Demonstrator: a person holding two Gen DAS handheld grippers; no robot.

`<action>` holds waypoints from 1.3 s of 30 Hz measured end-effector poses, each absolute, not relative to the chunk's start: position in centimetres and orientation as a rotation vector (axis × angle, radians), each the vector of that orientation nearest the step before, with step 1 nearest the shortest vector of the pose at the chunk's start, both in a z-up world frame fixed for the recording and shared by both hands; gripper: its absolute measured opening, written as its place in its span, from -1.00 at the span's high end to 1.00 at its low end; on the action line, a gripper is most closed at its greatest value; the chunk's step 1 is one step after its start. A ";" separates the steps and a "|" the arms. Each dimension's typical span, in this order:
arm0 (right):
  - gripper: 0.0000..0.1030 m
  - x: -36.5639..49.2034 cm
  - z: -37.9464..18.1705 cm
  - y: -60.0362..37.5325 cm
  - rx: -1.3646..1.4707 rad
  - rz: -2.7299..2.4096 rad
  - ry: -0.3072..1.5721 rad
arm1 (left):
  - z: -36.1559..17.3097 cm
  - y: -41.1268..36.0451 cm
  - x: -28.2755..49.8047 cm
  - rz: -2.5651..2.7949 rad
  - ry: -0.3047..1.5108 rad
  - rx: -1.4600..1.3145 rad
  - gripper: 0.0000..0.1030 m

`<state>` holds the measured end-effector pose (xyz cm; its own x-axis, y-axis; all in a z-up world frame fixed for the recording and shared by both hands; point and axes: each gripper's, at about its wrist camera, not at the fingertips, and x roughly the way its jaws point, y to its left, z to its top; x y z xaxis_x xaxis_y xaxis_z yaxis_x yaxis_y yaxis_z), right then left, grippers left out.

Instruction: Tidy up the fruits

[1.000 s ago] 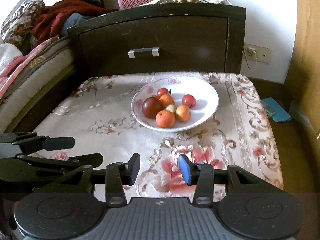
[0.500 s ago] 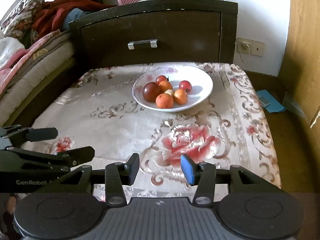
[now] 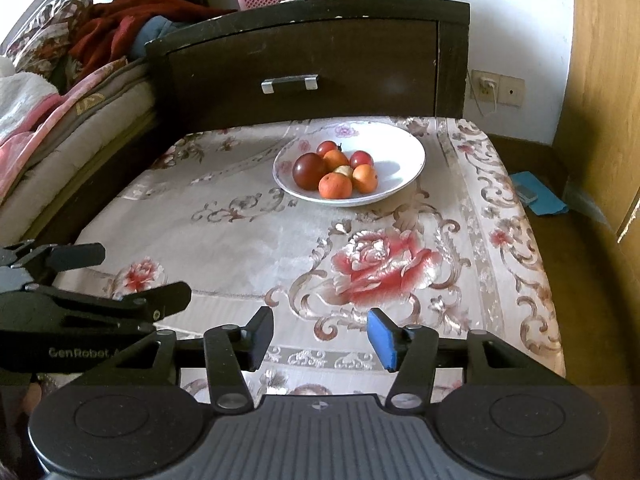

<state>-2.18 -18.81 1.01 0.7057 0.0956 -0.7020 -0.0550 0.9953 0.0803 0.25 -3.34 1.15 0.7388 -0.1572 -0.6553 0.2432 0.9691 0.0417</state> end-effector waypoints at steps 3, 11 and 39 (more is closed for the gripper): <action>0.07 -2.4 0.9 -18.6 0.053 0.082 0.786 | 1.0 -3.4 0.2 -0.215 0.708 0.139 -1.00; 0.06 -2.9 0.9 -18.4 0.063 0.083 0.792 | 0.9 -3.7 0.0 -0.200 0.711 0.165 -1.00; 0.04 -3.0 0.6 -18.0 0.064 0.100 0.805 | 0.7 -3.7 -0.2 -0.178 0.746 0.162 -1.00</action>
<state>-3.02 -17.98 0.58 0.6886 0.1137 -0.7162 -0.0646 0.9933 0.0956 -0.19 -3.72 0.74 0.7208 -0.1027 -0.6855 0.2172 0.9726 0.0827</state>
